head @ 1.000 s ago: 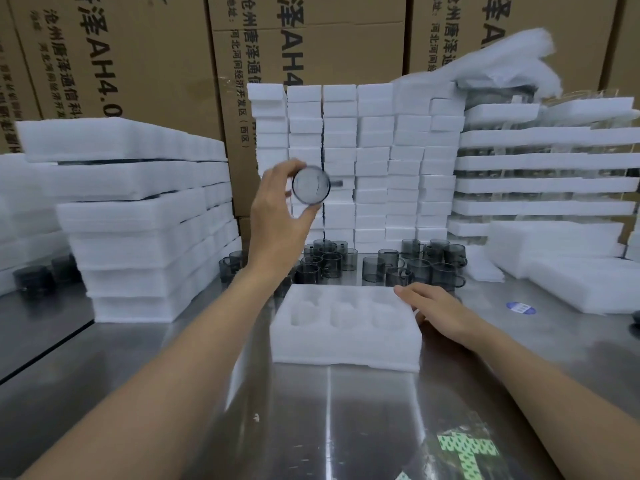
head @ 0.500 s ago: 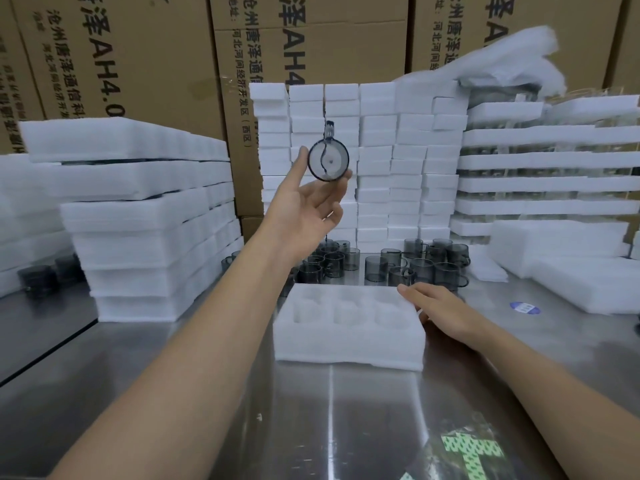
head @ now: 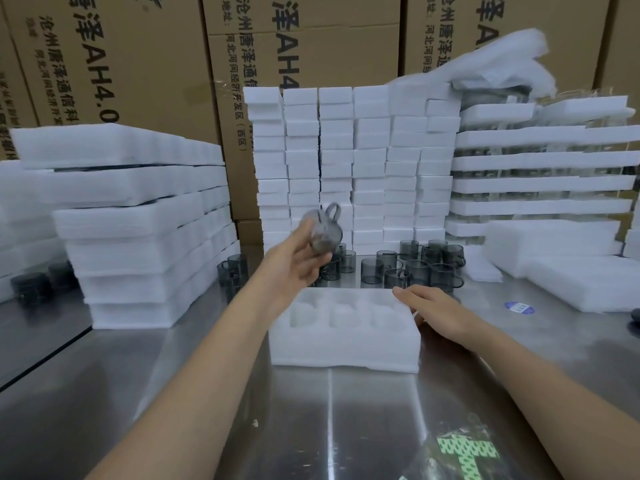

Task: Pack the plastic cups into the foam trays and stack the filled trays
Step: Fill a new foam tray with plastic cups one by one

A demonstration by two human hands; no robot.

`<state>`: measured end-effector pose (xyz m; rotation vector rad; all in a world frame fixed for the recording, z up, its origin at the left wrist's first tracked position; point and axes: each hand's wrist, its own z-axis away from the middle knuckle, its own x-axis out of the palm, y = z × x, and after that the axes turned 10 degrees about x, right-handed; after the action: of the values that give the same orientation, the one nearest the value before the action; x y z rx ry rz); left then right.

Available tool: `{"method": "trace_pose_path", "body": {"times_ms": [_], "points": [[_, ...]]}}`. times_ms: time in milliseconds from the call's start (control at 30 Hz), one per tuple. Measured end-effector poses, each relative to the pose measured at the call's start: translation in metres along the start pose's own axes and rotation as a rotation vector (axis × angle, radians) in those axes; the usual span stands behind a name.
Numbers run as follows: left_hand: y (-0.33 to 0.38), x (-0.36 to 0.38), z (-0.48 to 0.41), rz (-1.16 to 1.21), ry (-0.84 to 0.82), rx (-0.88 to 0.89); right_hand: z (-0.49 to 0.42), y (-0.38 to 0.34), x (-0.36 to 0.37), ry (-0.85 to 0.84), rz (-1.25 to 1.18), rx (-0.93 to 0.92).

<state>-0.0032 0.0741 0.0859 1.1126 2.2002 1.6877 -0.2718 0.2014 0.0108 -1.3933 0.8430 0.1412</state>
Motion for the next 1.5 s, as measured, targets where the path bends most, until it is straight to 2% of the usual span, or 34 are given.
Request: {"method": "trace_pose_path", "body": {"times_ms": [133,267,333,433,533,700,1067,1167,1333,1500], "points": [[-0.019,-0.007,0.016,-0.307,0.037,-0.006,0.004,-0.004,0.001,0.018,0.025,0.006],[-0.019,0.004,0.021,-0.46,-0.015,0.063,0.006,-0.014,0.008,0.272,0.1,-0.106],[-0.019,0.008,0.024,-0.488,-0.036,0.083,0.01,-0.021,0.01,0.366,0.088,-0.246],[-0.015,0.01,0.029,-0.506,-0.102,0.102,0.016,-0.032,0.015,0.388,0.179,-0.445],[-0.012,0.013,0.034,-0.464,-0.208,0.086,0.018,-0.039,0.023,0.352,0.216,-0.509],[-0.014,0.018,0.036,-0.418,-0.292,0.073,0.023,-0.045,0.021,0.382,0.2,-0.623],[-0.017,0.014,0.029,-0.226,-0.323,-0.013,0.039,-0.056,0.029,0.381,0.081,-0.629],[-0.018,0.017,0.028,-0.272,-0.278,-0.015,0.039,-0.055,0.03,0.394,0.056,-0.621],[-0.02,0.018,0.027,-0.306,-0.115,0.019,0.037,-0.055,0.027,0.523,0.062,-0.656],[-0.016,0.025,0.034,-0.417,-0.21,0.064,0.039,-0.058,0.024,0.601,0.073,-0.666]]}}
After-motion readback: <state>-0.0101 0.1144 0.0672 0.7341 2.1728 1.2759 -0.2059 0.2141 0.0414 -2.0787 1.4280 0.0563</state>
